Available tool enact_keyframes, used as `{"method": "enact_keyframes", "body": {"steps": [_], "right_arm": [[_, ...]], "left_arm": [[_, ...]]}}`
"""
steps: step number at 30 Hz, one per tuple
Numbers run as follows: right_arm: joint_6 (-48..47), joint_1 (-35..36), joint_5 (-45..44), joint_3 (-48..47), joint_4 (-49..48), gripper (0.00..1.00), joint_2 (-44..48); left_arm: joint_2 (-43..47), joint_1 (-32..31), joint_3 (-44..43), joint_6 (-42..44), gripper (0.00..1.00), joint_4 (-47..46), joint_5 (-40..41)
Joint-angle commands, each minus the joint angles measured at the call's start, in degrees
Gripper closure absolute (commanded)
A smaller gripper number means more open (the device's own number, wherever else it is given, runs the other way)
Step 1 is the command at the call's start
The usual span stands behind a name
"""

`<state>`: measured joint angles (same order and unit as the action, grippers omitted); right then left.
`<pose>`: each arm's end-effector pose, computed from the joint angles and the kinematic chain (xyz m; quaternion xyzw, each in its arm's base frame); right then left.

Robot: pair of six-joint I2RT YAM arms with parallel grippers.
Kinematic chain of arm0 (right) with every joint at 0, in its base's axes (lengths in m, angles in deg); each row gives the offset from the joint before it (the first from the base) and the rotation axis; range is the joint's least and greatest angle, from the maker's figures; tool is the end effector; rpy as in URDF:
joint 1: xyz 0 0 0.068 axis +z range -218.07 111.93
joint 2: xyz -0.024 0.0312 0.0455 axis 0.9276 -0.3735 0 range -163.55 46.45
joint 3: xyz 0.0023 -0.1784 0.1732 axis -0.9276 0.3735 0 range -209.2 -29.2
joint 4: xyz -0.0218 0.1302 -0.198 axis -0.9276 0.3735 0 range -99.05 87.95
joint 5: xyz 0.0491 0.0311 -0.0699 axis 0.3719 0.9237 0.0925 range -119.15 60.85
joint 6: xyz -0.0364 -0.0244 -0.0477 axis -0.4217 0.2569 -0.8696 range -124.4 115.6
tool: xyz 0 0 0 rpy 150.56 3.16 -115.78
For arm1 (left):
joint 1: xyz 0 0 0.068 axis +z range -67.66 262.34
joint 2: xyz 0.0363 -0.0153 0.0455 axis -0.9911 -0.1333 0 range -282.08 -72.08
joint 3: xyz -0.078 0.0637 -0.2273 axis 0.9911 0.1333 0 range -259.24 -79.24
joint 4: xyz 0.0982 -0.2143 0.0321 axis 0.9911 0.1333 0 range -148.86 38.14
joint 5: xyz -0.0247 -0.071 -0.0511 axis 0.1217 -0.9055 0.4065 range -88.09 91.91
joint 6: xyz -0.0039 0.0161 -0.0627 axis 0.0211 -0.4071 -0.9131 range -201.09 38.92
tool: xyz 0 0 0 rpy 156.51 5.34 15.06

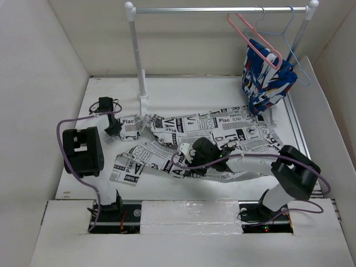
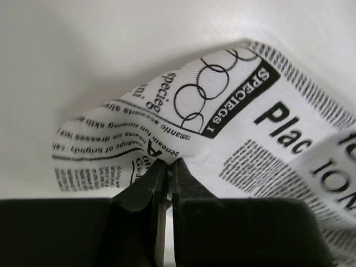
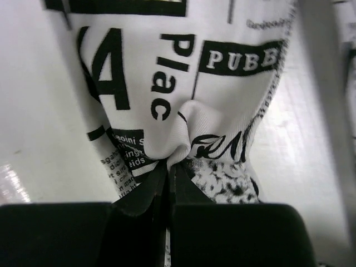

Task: Place the trousers on the hanger
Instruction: Flatten out the trousers at the center of the board.

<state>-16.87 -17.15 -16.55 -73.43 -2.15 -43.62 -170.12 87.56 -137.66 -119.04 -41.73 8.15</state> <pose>0.1749 0.2330 0.1385 -0.5247 0.7829 0.2028 0.2657 0.3272 0.0353 0.1522 -0.3665 0.8839 -0.0305 0.2888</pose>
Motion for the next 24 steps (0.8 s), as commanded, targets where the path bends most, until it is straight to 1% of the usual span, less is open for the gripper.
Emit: {"method": "enact_keyframes", "body": {"steps": [1,2,3,4,5,6,7,8,9,10,11,13,14,16,17,18,19,21,24], "right_arm": [[2.0,5.3,1.3,4.1,2.6,1.00,1.6],[3.3,7.5,1.0,4.8,3.5,1.00,2.3],[3.9,8.5,0.4,6.1,3.9,1.00,4.1],[4.5,9.1,-0.1,6.4,4.6,1.00,5.0],[5.2,9.7,-1.1,6.6,6.3,0.97,5.9],[5.4,9.7,-3.0,6.7,7.2,0.81,7.9],[5.4,9.7,-4.1,6.4,7.9,0.72,8.8],[5.0,9.0,-4.9,6.0,9.3,0.62,9.5],[4.7,9.0,-5.2,5.3,9.9,0.54,10.2],[4.3,8.2,-4.9,4.5,10.4,0.43,11.0],[3.3,8.1,-4.4,2.8,11.3,0.41,11.3],[2.5,7.4,-4.1,0.7,12.0,0.39,11.6],[1.9,7.4,-4.0,-0.8,12.4,0.39,11.7],[0.9,7.4,-3.8,-3.0,13.7,0.39,12.0],[0.5,7.4,-3.9,-3.0,14.4,0.39,12.3],[0.2,6.7,-4.2,-4.0,14.8,0.39,12.6],[-0.2,6.1,-4.0,-4.5,15.2,0.39,13.2],[-0.6,5.4,-3.4,-5.3,16.4,0.39,15.3],[-0.9,4.1,-3.6,-6.7,19.0,0.39,19.3]], "left_arm": [[-2.2,0.0,-9.4,2.1,1.00,2.8,5.9],[-3.0,0.0,-11.2,3.1,1.00,3.4,6.4],[-3.1,0.0,-14.6,3.5,1.00,5.0,6.9],[-3.1,0.0,-16.1,3.7,1.00,5.7,7.6],[-2.2,0.0,-17.2,4.4,1.00,6.4,8.0],[-1.4,0.0,-18.0,5.1,1.00,6.5,7.8],[-0.2,0.0,-18.0,5.7,0.98,6.3,7.3],[1.9,0.0,-17.6,6.4,0.88,6.3,6.9],[2.9,0.0,-16.6,7.3,0.76,6.7,6.8],[4.2,0.0,-15.5,7.5,0.61,6.8,6.8],[6.9,0.0,-14.3,7.5,0.56,6.8,7.0],[10.0,0.0,-8.8,6.6,0.55,5.2,8.2],[12.4,0.0,-7.1,6.0,0.51,4.9,8.4],[14.0,0.7,-1.8,3.9,0.50,3.7,7.6],[14.1,1.8,-1.8,3.1,0.50,3.7,6.9],[14.1,2.4,0.2,2.2,0.50,2.8,6.2],[14.1,3.8,1.5,1.3,0.46,2.3,4.3],[13.3,5.4,4.6,-0.5,0.45,-0.8,1.9],[9.7,8.2,6.2,-2.5,0.42,-4.5,-3.2]]}}
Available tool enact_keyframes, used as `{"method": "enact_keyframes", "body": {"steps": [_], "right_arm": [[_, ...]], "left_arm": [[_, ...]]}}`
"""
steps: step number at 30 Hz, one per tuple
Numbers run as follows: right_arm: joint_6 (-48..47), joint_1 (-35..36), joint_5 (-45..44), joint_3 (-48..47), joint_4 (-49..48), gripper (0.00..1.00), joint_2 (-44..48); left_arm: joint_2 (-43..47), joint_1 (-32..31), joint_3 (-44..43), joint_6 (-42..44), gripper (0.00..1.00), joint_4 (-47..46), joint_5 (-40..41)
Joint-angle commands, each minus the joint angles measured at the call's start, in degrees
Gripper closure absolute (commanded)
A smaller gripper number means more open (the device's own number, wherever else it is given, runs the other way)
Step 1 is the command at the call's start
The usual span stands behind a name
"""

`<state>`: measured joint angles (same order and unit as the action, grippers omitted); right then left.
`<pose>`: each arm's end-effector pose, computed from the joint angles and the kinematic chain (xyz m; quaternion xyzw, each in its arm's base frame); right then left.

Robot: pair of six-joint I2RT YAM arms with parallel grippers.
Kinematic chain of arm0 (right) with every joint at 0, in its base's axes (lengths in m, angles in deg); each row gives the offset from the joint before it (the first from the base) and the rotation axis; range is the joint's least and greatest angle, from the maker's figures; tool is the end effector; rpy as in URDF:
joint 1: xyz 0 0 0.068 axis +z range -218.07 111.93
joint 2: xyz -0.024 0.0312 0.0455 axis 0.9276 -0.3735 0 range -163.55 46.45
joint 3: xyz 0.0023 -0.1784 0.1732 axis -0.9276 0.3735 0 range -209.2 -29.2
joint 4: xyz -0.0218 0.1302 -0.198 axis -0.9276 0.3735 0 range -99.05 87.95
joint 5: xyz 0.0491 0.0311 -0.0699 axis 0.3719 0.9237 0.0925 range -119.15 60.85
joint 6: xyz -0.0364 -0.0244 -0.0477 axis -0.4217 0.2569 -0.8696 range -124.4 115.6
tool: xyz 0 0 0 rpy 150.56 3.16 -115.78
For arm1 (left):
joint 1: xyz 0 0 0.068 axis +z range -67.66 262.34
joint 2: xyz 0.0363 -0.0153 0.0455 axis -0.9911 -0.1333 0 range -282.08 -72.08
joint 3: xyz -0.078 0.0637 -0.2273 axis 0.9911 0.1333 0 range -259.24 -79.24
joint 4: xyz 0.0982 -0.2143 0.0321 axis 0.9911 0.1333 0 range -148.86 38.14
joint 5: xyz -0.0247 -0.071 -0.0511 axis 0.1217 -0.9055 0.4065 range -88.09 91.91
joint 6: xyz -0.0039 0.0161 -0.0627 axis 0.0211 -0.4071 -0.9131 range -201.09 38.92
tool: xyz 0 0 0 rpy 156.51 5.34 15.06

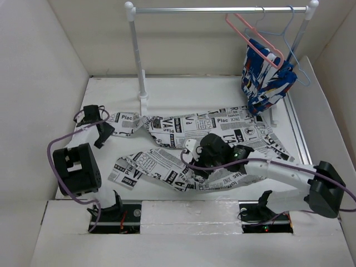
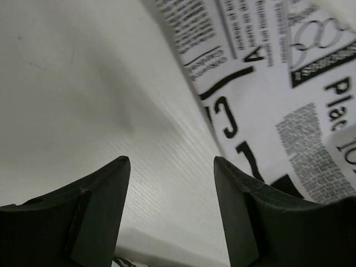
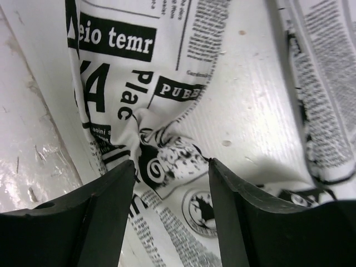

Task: Place the trousers on the hanger
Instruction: Flatten out the trousers at the center of the board.

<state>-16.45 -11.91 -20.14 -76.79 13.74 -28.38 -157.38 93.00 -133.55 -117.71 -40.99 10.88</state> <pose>0.1381 0.2204 0.2020 -0.5475 0.7606 0.1964 0.2881 0.2946 0.0634 0.1965 -0.3995 0.8440 -0.0074 0.3578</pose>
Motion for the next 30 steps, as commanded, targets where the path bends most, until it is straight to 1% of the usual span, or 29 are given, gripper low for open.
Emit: {"method": "enact_keyframes", "body": {"steps": [1,7,9,10,11,12,13,14,15,16,18,19,21,22,24,25,27,28,30], "right_arm": [[-1.0,-1.7,-0.1,-3.6,4.3,0.39,5.1],[-0.1,-3.0,-0.8,-5.1,7.7,0.39,12.9],[0.1,-3.5,-2.6,-5.6,8.9,0.39,14.3],[0.3,-4.2,-3.1,-5.7,9.2,0.39,15.4],[0.5,-4.7,-3.5,-5.6,9.4,0.39,15.9],[0.5,-6.2,-3.7,-5.6,9.6,0.39,16.3],[0.5,-7.1,-3.4,-5.7,9.7,0.39,16.6],[0.5,-8.0,-3.1,-5.8,9.7,0.39,17.0],[0.3,-8.9,-2.3,-6.0,9.8,0.39,17.2],[-0.2,-10.3,-1.8,-6.3,9.7,0.39,17.2],[-1.4,-10.9,-0.9,-6.9,9.8,0.39,17.1],[-1.7,-11.8,-0.7,-7.1,9.6,0.39,17.0],[-2.7,-12.4,0.6,-7.2,9.0,0.39,16.7],[-3.1,-13.1,1.3,-7.2,8.9,0.39,16.6],[-3.3,-13.6,2.4,-7.1,8.7,0.39,16.1],[-3.4,-14.3,2.9,-6.9,8.7,0.39,16.1],[-3.9,-14.9,4.2,-6.5,8.8,0.39,16.1],[-3.9,-15.6,4.8,-6.1,8.7,0.39,16.2],[-3.9,-16.3,7.2,-5.8,8.8,0.39,16.3]], "left_arm": [[-5.5,2.8,1.6,-4.5,0.42,-5.9,-6.3],[-13.7,3.3,-3.1,-6.5,0.43,-9.4,-8.1],[-15.9,3.3,-4.4,-6.9,0.44,-10.8,-8.4],[-17.6,3.3,-4.9,-6.7,0.49,-11.1,-8.7],[-18.5,3.3,-5.6,-6.4,0.56,-11.4,-8.7],[-19.0,3.3,-6.2,-5.8,0.83,-11.3,-10.4],[-19.9,3.3,-6.7,-4.9,0.96,-11.1,-11.0],[-20.1,3.3,-7.1,-4.4,1.00,-10.8,-11.4],[-19.7,3.3,-8.4,-3.9,1.00,-9.2,-11.7],[-17.5,3.3,-8.6,-3.2,1.00,-8.9,-11.8],[-13.4,3.3,-8.5,-0.7,1.00,-7.3,-11.1],[-8.4,3.3,-8.5,0.0,1.00,-6.5,-10.4],[-3.1,3.3,-8.0,1.5,1.00,-3.3,-9.6],[2.3,3.3,-7.8,1.7,1.00,-1.8,-9.6],[7.7,3.3,-7.0,1.0,1.00,2.5,-9.6],[13.3,3.3,-6.5,0.6,1.00,3.5,-9.6],[18.6,3.3,-5.0,-1.7,1.00,7.3,-9.6],[23.1,3.3,-4.8,-2.5,1.00,8.8,-9.7],[26.8,3.3,-5.8,-4.4,1.00,14.4,-10.7]]}}
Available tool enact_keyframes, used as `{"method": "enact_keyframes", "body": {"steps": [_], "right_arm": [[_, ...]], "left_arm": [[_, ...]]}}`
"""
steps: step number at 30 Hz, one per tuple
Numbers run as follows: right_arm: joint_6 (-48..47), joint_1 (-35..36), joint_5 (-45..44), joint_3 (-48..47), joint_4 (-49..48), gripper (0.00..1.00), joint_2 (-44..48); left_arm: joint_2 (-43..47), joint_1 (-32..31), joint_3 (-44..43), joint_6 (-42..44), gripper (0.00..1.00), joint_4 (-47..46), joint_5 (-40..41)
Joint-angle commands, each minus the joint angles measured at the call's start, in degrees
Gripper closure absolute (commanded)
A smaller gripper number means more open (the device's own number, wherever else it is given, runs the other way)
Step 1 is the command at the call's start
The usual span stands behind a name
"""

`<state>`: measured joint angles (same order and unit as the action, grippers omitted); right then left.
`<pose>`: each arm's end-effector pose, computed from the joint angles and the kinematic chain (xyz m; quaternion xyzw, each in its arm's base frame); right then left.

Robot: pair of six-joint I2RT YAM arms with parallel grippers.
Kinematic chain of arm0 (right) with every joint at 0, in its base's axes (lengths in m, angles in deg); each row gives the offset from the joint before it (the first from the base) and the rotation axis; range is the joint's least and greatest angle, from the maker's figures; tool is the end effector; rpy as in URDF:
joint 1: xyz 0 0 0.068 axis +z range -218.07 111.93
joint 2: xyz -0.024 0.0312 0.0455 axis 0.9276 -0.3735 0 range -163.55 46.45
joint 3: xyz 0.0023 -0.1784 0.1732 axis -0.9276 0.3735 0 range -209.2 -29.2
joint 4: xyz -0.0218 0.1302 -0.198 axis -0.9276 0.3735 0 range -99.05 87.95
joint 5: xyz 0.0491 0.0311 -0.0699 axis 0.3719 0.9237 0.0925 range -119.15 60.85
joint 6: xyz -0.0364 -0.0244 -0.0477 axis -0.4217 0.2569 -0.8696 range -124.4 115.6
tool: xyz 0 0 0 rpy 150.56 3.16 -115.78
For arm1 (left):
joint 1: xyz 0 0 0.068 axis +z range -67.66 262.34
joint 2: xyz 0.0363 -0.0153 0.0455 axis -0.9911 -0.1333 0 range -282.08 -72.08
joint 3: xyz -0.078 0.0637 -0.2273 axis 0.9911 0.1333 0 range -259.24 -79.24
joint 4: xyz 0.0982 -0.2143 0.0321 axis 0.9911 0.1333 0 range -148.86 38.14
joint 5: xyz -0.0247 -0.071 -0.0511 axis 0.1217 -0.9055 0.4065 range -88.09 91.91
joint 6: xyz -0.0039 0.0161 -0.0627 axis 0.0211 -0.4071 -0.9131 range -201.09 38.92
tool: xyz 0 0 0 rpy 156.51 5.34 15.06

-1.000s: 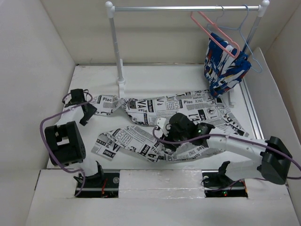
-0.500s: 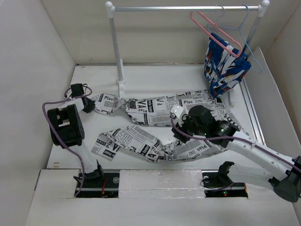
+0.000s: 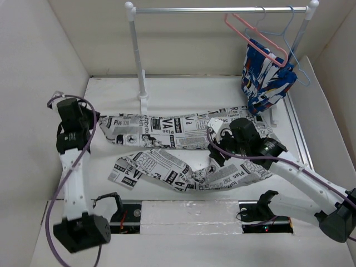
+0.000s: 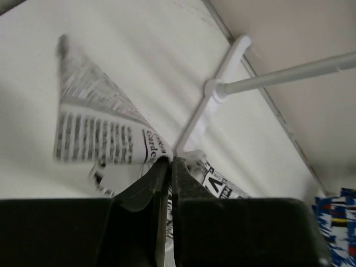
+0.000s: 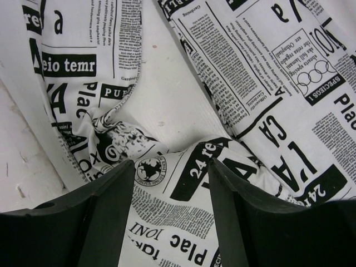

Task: Place the trousers on the hanger
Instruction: Flatten out the trousers at the center of the board.

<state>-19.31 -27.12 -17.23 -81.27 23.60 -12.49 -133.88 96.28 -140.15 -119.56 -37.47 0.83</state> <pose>0.1572 0.1504 0.2730 -0.4605 0.7741 0.1871 0.3921 0.2361 0.0575 0.3333 -0.3620 0.7473 -0.1261 0.5428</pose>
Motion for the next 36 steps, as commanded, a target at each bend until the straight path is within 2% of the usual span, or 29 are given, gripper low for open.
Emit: {"method": "enact_keyframes", "body": {"steps": [1,6,9,12,15,16,17,18,19,20,21,23,24,25,26,27,30,33,36], "right_arm": [[-1.0,-1.1,4.9,-1.3,-1.1,0.39,0.8],[-1.4,-3.5,6.2,-0.7,-1.7,0.39,1.4],[-2.7,-6.0,7.2,-1.8,-1.7,0.39,-0.1],[-3.6,-8.7,5.8,-4.5,-0.2,0.39,-2.1],[-4.2,-12.6,3.8,-7.0,0.4,0.40,-3.5],[-4.2,-13.8,3.1,-8.2,0.4,0.41,-3.7],[-3.6,-16.2,2.4,-8.6,-0.3,0.57,-4.3],[-3.3,-17.6,2.2,-8.9,-0.3,0.65,-4.6],[-2.8,-18.9,2.1,-9.2,-0.4,0.74,-4.9],[-2.1,-20.1,1.8,-9.0,-0.9,0.85,-5.2],[-1.6,-22.7,1.7,-8.9,-0.9,0.98,-5.5],[-0.6,-25.1,0.7,-8.0,-2.2,0.99,-6.0],[-0.5,-27.8,0.6,-7.6,-2.9,0.97,-6.3],[0.3,-29.2,0.1,-7.3,-4.1,0.92,-7.1],[1.9,-30.5,-0.3,-6.1,-5.3,0.83,-7.5],[2.3,-32.0,-0.1,-5.4,-6.5,0.67,-8.1],[4.3,-38.9,-0.1,-4.0,-9.3,0.46,-11.5],[7.1,-47.2,-0.3,-0.2,-12.2,0.36,-13.5],[11.0,-57.2,0.7,3.8,-13.9,0.34,-12.4]], "left_arm": [[5.8,0.0,-0.4,-2.7,1.00,13.0,-0.7],[5.8,0.0,-9.1,-1.8,1.00,22.2,0.5],[0.4,0.0,-11.3,-1.1,1.00,20.7,4.2],[-8.7,0.0,-14.4,-0.5,1.00,17.0,7.3],[-22.8,0.0,-23.4,0.4,1.00,16.5,9.9],[-31.2,0.0,-26.5,0.7,1.00,16.8,10.7],[-35.3,0.0,-32.6,0.6,1.00,18.2,11.9],[-39.3,0.8,-35.9,0.6,0.94,19.4,11.9],[-47.4,0.8,-39.7,0.9,0.85,20.9,11.9],[-51.3,0.8,-47.6,1.0,0.75,25.1,12.4],[-54.4,0.8,-50.6,1.4,0.54,26.6,13.7],[-59.0,1.4,-55.6,2.4,0.43,27.2,14.4],[-59.3,1.4,-55.8,2.4,0.34,25.8,14.6],[-58.4,2.0,-55.5,2.2,0.30,24.9,14.3],[-57.5,2.0,-53.6,2.5,0.29,21.5,13.5],[-56.5,2.0,-52.7,2.6,0.28,20.3,12.3],[-51.9,1.3,-47.2,3.1,0.29,15.2,8.5],[-43.9,-3.5,-36.1,5.4,0.31,8.2,7.7],[-34.4,-12.0,-22.1,6.6,0.32,-0.3,6.6]]}}
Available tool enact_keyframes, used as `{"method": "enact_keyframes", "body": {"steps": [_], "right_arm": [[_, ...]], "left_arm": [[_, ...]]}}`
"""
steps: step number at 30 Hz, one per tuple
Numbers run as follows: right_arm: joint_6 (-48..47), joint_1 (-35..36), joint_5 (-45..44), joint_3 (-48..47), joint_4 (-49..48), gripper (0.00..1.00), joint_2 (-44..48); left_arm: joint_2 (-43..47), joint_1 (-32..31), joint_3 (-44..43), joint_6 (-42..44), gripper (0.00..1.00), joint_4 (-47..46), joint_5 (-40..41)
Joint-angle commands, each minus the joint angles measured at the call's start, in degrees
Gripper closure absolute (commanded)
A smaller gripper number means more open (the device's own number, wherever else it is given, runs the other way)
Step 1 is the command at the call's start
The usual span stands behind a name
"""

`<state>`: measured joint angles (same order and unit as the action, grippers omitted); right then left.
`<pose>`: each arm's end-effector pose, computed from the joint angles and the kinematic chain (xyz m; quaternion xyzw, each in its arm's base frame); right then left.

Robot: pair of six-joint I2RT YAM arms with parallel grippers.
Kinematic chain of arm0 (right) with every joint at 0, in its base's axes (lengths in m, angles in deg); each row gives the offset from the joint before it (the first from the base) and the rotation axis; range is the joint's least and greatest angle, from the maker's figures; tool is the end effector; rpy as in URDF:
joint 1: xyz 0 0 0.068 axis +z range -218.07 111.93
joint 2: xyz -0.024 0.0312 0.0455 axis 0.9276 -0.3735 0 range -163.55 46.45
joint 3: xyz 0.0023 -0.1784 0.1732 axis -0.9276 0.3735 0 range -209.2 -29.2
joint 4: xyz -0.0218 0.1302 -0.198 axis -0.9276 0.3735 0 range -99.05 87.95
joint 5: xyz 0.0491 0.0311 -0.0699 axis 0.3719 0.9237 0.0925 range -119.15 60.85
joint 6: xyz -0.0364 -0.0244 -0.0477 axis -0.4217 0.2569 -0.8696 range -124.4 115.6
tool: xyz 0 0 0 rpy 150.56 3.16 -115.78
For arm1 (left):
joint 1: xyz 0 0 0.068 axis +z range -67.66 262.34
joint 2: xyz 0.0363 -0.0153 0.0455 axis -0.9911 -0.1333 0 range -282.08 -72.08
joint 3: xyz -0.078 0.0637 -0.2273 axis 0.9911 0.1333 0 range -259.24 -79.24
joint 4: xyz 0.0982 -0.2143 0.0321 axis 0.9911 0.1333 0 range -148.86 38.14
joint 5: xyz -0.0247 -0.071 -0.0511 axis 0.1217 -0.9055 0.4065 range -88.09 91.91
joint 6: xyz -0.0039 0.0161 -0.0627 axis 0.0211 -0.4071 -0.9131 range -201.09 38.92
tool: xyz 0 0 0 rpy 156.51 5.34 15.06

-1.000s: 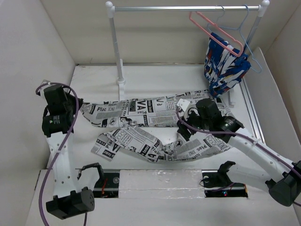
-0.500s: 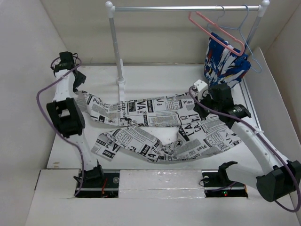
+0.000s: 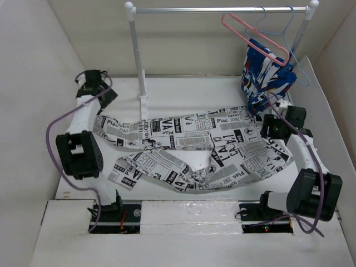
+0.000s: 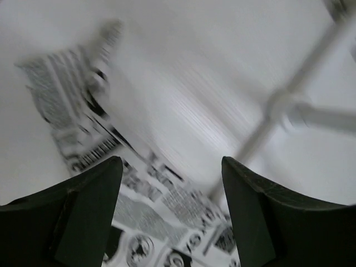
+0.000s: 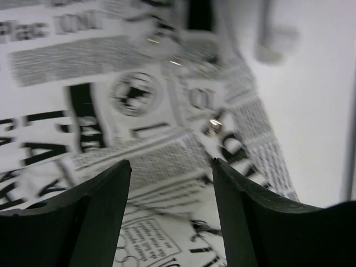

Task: Place the trousers on the hanger
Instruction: Flatten out the trousers at the center of the board.

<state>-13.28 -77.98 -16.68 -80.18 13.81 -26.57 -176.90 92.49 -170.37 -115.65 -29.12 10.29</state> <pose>0.2618 -0.0346 0.2282 -0.0334 0.9184 0.0367 0.3926 0.3913 0.0775 0.2654 -0.3752 0.8362 -0.0178 0.3996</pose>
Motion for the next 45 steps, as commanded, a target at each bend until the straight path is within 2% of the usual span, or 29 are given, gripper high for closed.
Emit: {"method": "enact_keyframes", "body": {"steps": [1,2,5,7,11,13,16,17,18,19,20,21,22,25,26,31,32,34,35,37,38,41,42,45], "right_arm": [[5.6,-8.6,-0.6,5.6,-4.7,0.33,2.4],[6.7,-12.8,-1.4,6.8,-5.1,0.32,3.1],[7.0,-18.2,-4.1,9.2,-4.0,0.27,3.6],[6.7,-22.3,-3.7,9.6,-2.9,0.23,2.2],[4.4,-24.5,-4.5,8.3,-1.4,0.17,-1.6],[3.6,-24.5,-1.2,8.0,-0.5,0.19,-4.1],[2.6,-24.5,5.0,10.5,-0.9,0.26,-7.0],[2.8,-25.1,5.5,11.9,-1.5,0.32,-5.5],[2.6,-25.1,7.6,15.7,-1.3,0.54,-3.6],[2.5,-25.1,7.7,15.7,-1.3,0.54,-3.6],[2.2,-25.6,7.6,16.3,-0.4,0.69,-1.6],[2.1,-25.6,7.4,17.3,0.9,0.95,-0.3],[1.8,-25.6,7.7,17.8,3.2,1.00,1.4],[1.9,-26.2,8.3,19.3,9.5,1.00,10.8],[2.5,-26.2,8.9,19.9,13.5,1.00,19.0],[1.8,-24.4,9.1,21.6,24.5,1.00,24.6],[2.3,-22.7,9.0,21.2,25.5,0.97,25.1],[1.5,-21.8,9.5,20.1,26.9,0.78,25.8],[1.0,-21.8,9.8,17.4,27.6,0.62,25.8],[-0.6,-19.7,7.3,13.0,28.1,0.42,24.4],[-1.7,-19.7,6.0,7.7,28.0,0.34,22.9],[-3.1,-19.7,4.3,1.1,22.4,0.25,16.8],[-3.0,-19.7,10.2,-0.1,14.2,0.25,14.8],[-4.3,-19.2,20.7,-2.2,2.3,0.26,1.8]], "left_arm": [[12.6,-10.7,11.4,2.8,0.32,-10.7,-3.1],[13.8,-16.1,15.9,2.9,0.32,-13.1,-3.5],[15.2,-23.7,20.8,1.9,0.33,-15.7,-6.4],[15.3,-31.0,21.9,1.2,0.33,-15.8,-7.9],[15.8,-43.4,24.5,0.8,0.33,-18.6,-8.1],[14.6,-49.4,24.8,0.2,0.33,-18.6,-7.4],[13.2,-52.5,26.6,-1.0,0.33,-20.2,-8.0],[13.0,-52.5,27.8,-1.6,0.33,-21.8,-10.3],[12.3,-52.5,28.6,-1.8,0.33,-22.6,-12.2],[12.3,-52.5,28.6,-1.8,0.33,-22.6,-12.2],[12.3,-52.5,29.1,-1.6,0.33,-22.7,-12.2],[12.6,-52.5,29.3,-1.6,0.33,-23.0,-11.7],[12.9,-52.5,29.5,-1.4,0.33,-23.0,-11.5],[13.8,-52.5,30.0,-1.2,0.33,-23.5,-11.2],[14.0,-52.5,30.2,-1.2,0.33,-23.7,-11.2],[13.8,-52.5,31.1,-0.9,0.33,-23.4,-12.0],[14.0,-52.5,31.5,-0.9,0.33,-23.4,-12.2],[14.5,-52.5,32.4,-0.2,0.33,-23.0,-11.9],[15.0,-52.5,32.8,0.2,0.33,-22.7,-11.2],[16.0,-52.5,33.3,0.9,0.33,-21.8,-10.3],[16.2,-51.9,33.2,1.1,0.33,-21.6,-9.7],[17.0,-51.9,32.4,1.3,0.34,-20.7,-9.0],[17.0,-51.9,32.1,1.4,0.34,-20.6,-9.0],[16.5,-51.9,29.9,0.6,0.34,-18.9,-6.5]]}}
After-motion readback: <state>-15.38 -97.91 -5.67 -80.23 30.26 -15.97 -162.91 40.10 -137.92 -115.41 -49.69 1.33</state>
